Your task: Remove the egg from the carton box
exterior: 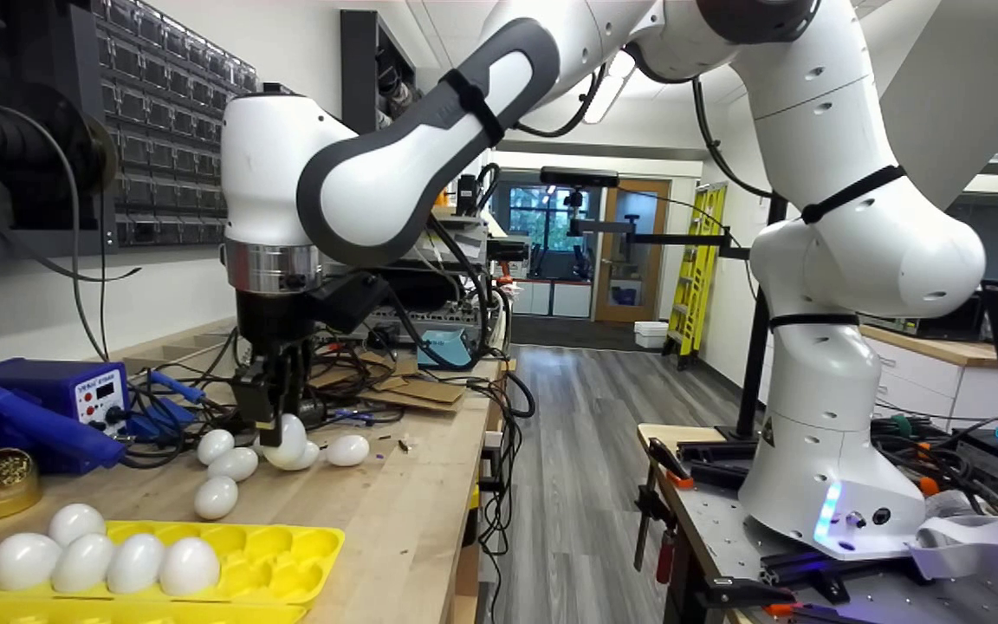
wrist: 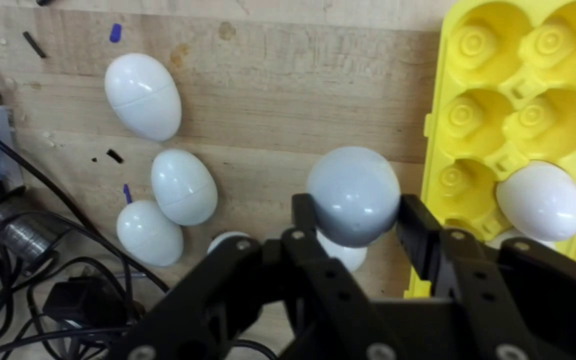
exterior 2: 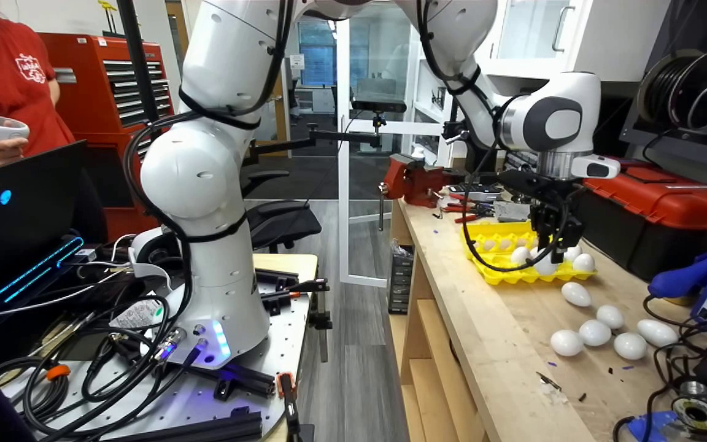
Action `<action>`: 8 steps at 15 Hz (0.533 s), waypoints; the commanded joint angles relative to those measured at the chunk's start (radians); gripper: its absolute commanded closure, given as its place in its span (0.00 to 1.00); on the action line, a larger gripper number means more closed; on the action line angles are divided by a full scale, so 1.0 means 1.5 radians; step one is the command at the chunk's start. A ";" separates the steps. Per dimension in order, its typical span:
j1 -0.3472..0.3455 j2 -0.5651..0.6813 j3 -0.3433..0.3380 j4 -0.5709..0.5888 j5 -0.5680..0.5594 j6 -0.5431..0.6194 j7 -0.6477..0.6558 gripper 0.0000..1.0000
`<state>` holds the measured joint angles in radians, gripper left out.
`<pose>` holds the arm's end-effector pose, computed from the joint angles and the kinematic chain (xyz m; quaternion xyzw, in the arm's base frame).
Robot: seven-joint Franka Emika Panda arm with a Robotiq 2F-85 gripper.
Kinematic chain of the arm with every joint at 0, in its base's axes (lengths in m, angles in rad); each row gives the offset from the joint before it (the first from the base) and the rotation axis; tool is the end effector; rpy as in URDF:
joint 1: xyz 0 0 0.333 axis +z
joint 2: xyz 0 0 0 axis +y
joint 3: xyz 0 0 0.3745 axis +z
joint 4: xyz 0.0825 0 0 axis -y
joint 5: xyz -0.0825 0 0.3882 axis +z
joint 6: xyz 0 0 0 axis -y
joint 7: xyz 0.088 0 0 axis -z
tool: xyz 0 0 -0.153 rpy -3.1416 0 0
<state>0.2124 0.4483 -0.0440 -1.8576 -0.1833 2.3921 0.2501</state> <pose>0.6725 0.1092 0.2916 0.9960 0.0262 0.0572 0.0641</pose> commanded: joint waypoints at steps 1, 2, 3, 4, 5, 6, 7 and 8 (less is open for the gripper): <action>-0.004 0.021 -0.010 0.002 -0.025 0.001 0.027 0.80; -0.003 0.030 -0.013 0.003 -0.026 0.002 0.028 0.80; -0.004 0.038 -0.014 0.006 -0.024 0.001 0.026 0.80; -0.004 0.046 -0.016 0.008 -0.023 -0.001 0.026 0.80; -0.005 0.054 -0.017 0.012 -0.022 -0.002 0.025 0.80; -0.005 0.061 -0.018 0.015 -0.020 -0.004 0.024 0.80; -0.005 0.065 -0.019 0.016 -0.019 -0.005 0.023 0.80; -0.005 0.070 -0.020 0.019 -0.020 -0.006 0.020 0.80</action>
<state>0.2100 0.5358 -0.0721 -1.8489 -0.1929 2.3939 0.2580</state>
